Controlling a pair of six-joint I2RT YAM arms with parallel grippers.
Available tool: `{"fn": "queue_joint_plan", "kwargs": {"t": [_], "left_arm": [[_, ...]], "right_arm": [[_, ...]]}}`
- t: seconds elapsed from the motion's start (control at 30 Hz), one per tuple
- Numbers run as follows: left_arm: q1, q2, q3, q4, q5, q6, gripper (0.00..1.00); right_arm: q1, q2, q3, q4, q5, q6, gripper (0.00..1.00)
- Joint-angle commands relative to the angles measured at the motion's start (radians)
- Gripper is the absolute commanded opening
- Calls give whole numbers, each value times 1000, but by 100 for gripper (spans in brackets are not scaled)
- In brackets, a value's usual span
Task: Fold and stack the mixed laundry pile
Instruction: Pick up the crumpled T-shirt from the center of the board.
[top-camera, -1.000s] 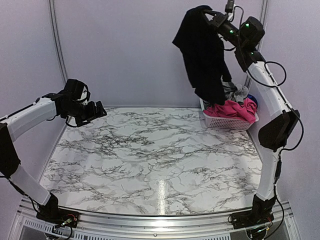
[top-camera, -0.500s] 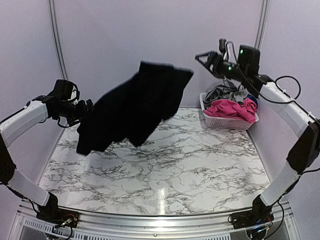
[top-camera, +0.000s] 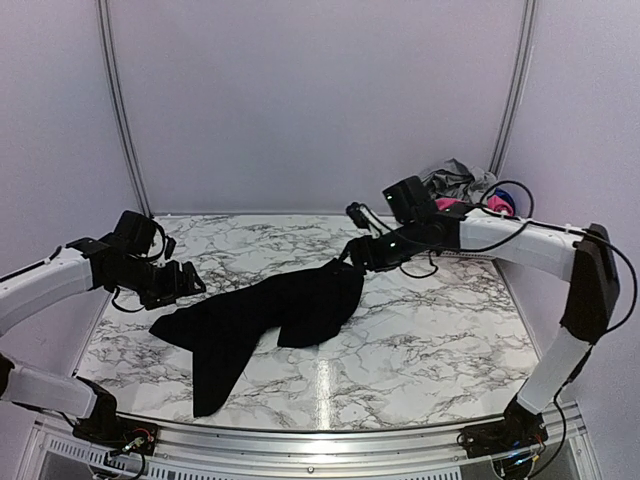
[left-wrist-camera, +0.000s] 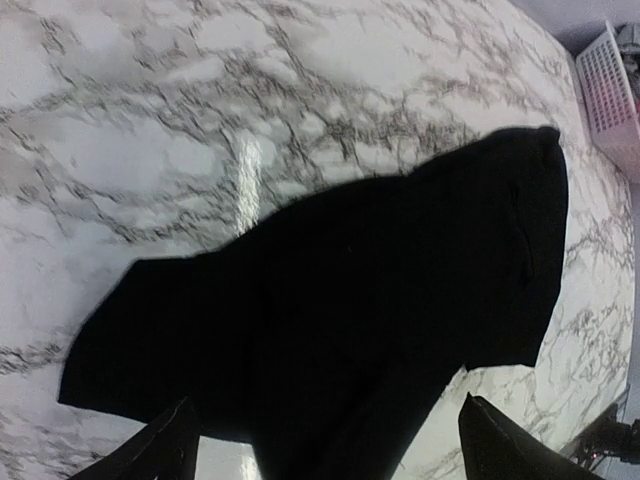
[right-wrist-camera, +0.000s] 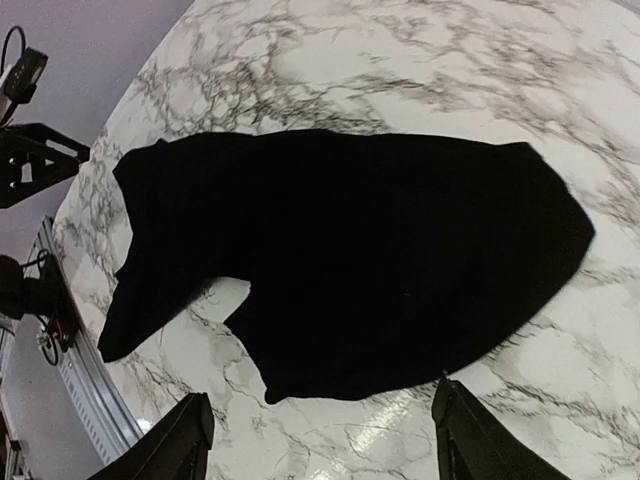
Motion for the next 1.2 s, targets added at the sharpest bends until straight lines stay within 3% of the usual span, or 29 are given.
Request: {"fn": "queue_joint_plan", "kwargs": {"t": [0.0, 0.17, 0.33, 0.47, 0.57, 0.67, 0.77, 0.87, 0.93, 1.17], "left_arm": [[-96, 25, -36, -64, 33, -37, 87], [-140, 110, -71, -66, 19, -79, 75], [-137, 274, -16, -54, -93, -71, 67], [-87, 452, 112, -38, -128, -38, 53], [-18, 587, 229, -37, -132, -18, 37], [43, 663, 333, -42, -149, 6, 29], [91, 668, 390, -56, -137, 26, 31], [94, 572, 368, -57, -93, 49, 57], [84, 494, 318, -57, -36, 59, 66], [45, 268, 72, -58, -10, 3, 71]], "right_arm": [[114, 187, 128, -39, -66, -110, 70], [188, 336, 203, -38, -106, -120, 68], [188, 437, 201, -46, -51, -139, 68], [118, 488, 197, -65, -30, -133, 64], [49, 489, 184, -82, 9, -141, 60], [-11, 461, 172, -115, 60, -173, 55], [-22, 379, 156, -136, 74, -224, 53], [17, 292, 122, -99, 40, -239, 55], [65, 273, 125, -88, 43, -236, 57], [188, 401, 289, -146, 153, -182, 62]]}}
